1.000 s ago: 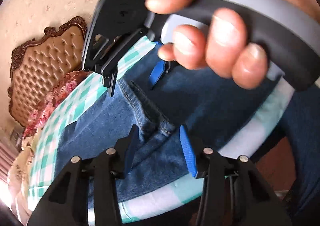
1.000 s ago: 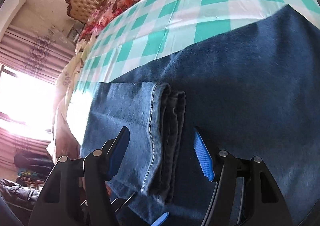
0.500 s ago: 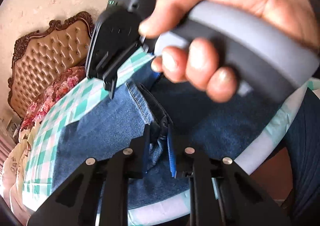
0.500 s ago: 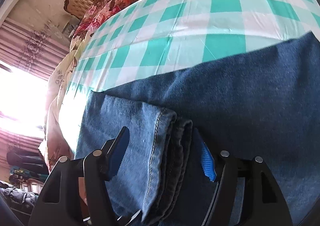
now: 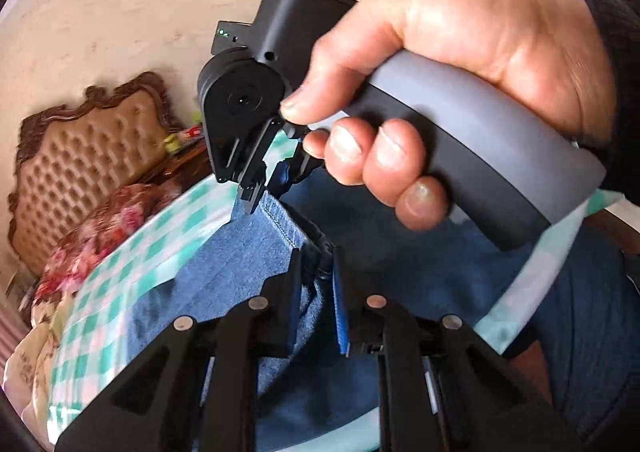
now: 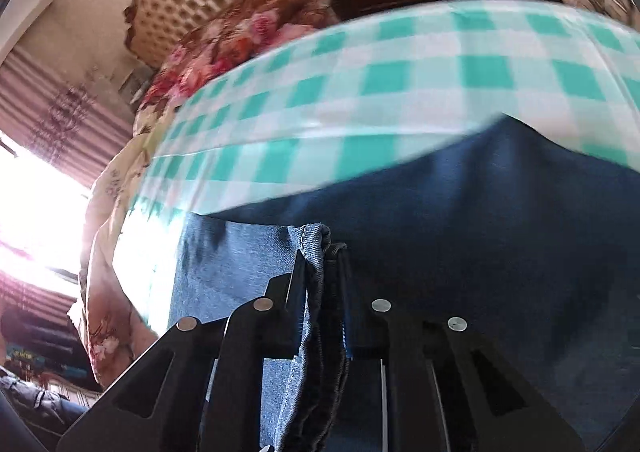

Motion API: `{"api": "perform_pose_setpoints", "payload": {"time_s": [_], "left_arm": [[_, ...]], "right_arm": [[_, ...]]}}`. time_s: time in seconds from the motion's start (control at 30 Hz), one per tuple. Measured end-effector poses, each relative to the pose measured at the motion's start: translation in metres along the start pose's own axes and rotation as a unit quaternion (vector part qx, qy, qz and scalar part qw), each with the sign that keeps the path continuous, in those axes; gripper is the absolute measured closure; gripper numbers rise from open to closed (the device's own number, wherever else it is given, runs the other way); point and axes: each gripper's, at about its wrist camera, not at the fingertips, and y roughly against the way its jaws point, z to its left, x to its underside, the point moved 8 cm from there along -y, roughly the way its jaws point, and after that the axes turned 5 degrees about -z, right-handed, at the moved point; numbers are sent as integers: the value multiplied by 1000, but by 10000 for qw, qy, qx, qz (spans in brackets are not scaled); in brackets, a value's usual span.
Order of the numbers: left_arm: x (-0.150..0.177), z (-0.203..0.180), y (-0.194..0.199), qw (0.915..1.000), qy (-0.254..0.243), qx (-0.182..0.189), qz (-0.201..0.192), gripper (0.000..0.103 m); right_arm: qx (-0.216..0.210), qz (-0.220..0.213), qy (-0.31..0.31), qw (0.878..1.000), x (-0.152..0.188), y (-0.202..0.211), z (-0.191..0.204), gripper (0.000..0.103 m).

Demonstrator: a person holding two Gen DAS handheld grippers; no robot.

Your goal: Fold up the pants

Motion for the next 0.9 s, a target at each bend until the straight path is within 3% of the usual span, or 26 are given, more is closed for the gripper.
{"api": "perform_pose_setpoints", "payload": {"time_s": [0.13, 0.4, 0.57, 0.7, 0.8, 0.87, 0.9], "left_arm": [[10, -35, -22, 9992, -205, 255, 243, 89], [-1, -38, -17, 9993, -224, 269, 138, 89], [14, -52, -27, 9981, -306, 408, 347, 88], [11, -47, -21, 9974, 74, 657, 290, 71], [5, -17, 12, 9968, 592, 537, 64, 69], [18, 30, 45, 9919, 1266, 105, -52, 54], [35, 61, 65, 9872, 1554, -360, -56, 51]], "right_arm": [[72, 139, -119, 9998, 10, -12, -28, 88], [139, -73, 73, 9999, 10, 5, -25, 88], [279, -11, 8, 9996, 19, -11, -39, 89], [542, -65, 296, 9981, 19, -11, -34, 89], [897, -342, 506, 9941, 16, 3, -30, 87], [1173, -724, 768, 9875, 12, 23, -23, 80], [1250, -973, 910, 9832, 13, 37, -16, 74]]}}
